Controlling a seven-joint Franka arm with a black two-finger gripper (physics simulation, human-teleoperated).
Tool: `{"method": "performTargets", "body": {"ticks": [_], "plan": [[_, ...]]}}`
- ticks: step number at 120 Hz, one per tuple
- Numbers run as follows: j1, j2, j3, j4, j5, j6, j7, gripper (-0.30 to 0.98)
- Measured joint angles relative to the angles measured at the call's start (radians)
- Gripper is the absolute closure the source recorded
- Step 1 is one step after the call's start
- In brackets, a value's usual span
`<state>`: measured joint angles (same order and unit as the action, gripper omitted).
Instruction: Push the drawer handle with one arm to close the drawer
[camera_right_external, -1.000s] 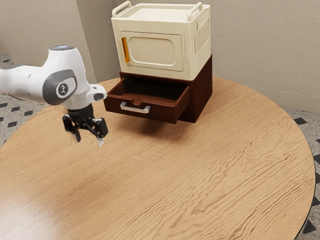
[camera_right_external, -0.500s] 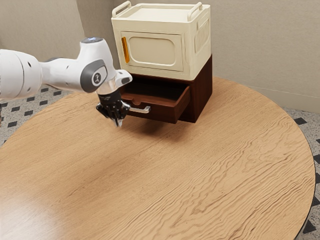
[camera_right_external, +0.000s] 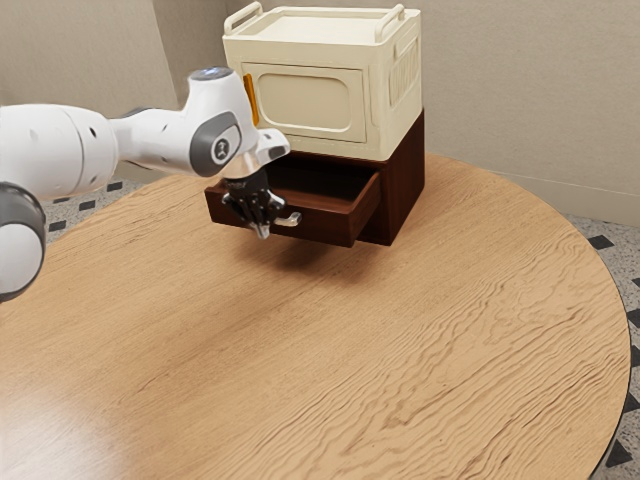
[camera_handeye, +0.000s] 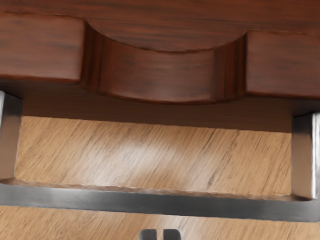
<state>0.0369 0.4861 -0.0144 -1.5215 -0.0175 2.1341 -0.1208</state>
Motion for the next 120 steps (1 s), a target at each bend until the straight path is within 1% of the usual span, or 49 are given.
{"method": "performTargets", "body": {"ticks": [26,59,120], "plan": [[0.029,0.033,-0.027,0.042,0.029,0.003,0.042,0.78],[0.035,0.085,-0.036,0.115,0.038,0.003,0.099,0.78],[0.046,0.235,-0.065,0.350,0.043,-0.034,0.156,0.78]]}}
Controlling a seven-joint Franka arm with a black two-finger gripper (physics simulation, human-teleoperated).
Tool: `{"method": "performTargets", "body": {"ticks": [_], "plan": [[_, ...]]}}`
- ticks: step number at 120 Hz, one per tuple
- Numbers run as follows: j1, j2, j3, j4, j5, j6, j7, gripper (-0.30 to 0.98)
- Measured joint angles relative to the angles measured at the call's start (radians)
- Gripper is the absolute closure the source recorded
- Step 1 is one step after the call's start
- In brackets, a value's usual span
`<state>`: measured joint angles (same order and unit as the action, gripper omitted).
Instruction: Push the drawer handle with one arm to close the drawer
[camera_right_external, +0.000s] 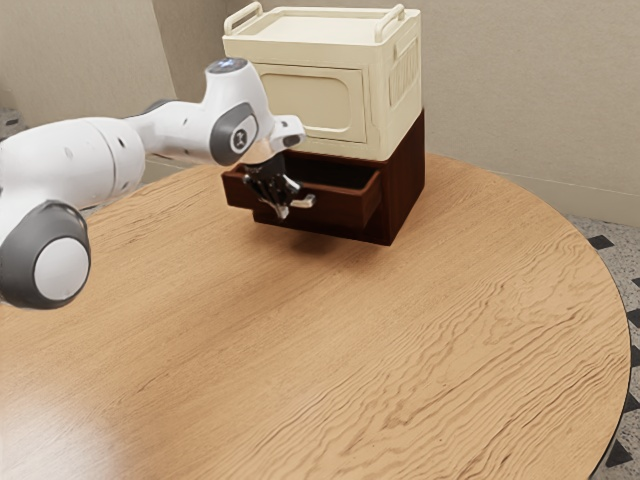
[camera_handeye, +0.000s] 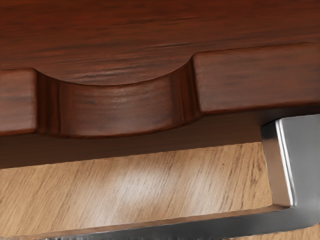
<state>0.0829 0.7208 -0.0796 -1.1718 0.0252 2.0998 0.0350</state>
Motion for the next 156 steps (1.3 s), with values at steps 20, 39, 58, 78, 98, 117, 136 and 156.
{"method": "performTargets", "body": {"ticks": [20,39,58,78,98,117,136,156], "plan": [[-0.002,0.065,-0.006,0.099,0.002,-0.021,0.010,0.78],[-0.001,0.125,-0.009,0.194,0.003,-0.043,0.018,0.78],[0.003,0.183,-0.035,0.295,0.020,-0.069,0.024,0.78],[0.005,0.239,-0.042,0.392,0.032,-0.100,0.029,0.79],[0.005,0.282,-0.042,0.472,0.040,-0.122,0.033,0.78],[0.005,0.329,-0.087,0.552,0.085,-0.137,0.036,0.79],[0.004,0.347,-0.079,0.577,0.102,-0.141,0.039,0.78],[0.004,0.370,-0.080,0.597,0.104,-0.116,0.041,0.79]]}}
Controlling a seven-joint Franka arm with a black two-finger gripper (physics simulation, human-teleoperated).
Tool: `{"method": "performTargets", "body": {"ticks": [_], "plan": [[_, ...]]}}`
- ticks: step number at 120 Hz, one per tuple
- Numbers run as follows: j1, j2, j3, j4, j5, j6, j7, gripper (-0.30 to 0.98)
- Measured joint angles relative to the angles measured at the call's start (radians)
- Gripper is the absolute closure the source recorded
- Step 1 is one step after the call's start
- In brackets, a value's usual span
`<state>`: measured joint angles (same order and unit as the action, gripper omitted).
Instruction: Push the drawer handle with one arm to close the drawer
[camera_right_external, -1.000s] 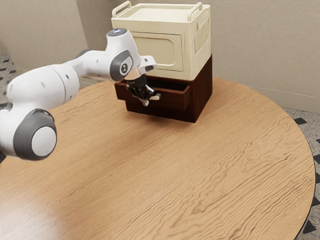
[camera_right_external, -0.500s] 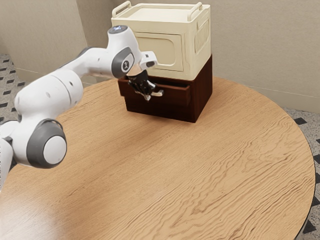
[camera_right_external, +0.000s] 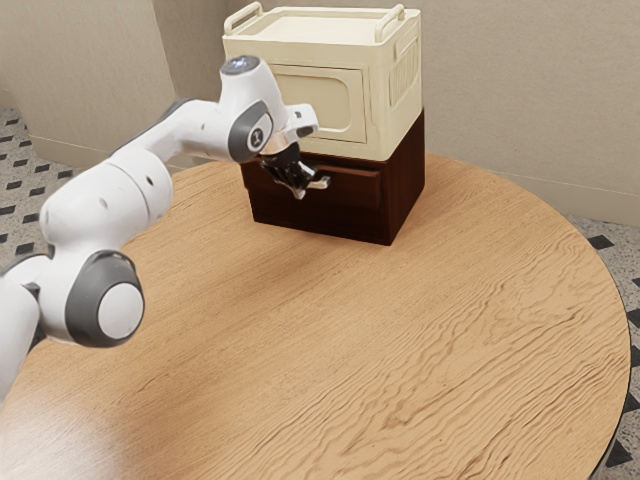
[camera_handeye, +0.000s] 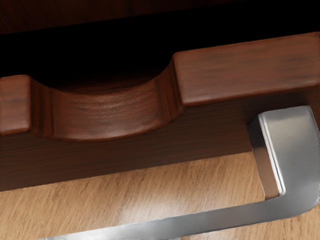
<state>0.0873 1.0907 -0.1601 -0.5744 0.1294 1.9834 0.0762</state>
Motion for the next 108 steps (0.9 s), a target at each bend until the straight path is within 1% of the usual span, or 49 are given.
{"method": "performTargets", "body": {"ticks": [15,71,78,82,85,90,94,97,102,108], "plan": [[0.000,0.004,0.002,0.004,-0.003,0.032,0.002,0.77],[-0.001,0.012,0.004,0.001,-0.004,0.154,0.006,0.79],[0.002,-0.015,0.000,-0.033,-0.016,0.146,0.005,0.79],[0.012,-0.065,0.004,-0.100,-0.035,0.133,0.005,0.78],[0.018,-0.143,0.014,-0.201,-0.049,0.117,0.003,0.72],[0.023,-0.322,0.034,-0.423,-0.077,0.087,-0.003,0.63],[0.021,-0.512,0.059,-0.639,-0.100,0.061,-0.009,0.55],[0.019,-0.636,0.071,-0.763,-0.113,0.036,-0.013,0.49],[0.015,-0.831,0.082,-0.916,-0.130,-0.027,-0.018,0.41],[0.006,-0.996,0.088,-1.034,-0.145,-0.092,-0.024,0.33]]}}
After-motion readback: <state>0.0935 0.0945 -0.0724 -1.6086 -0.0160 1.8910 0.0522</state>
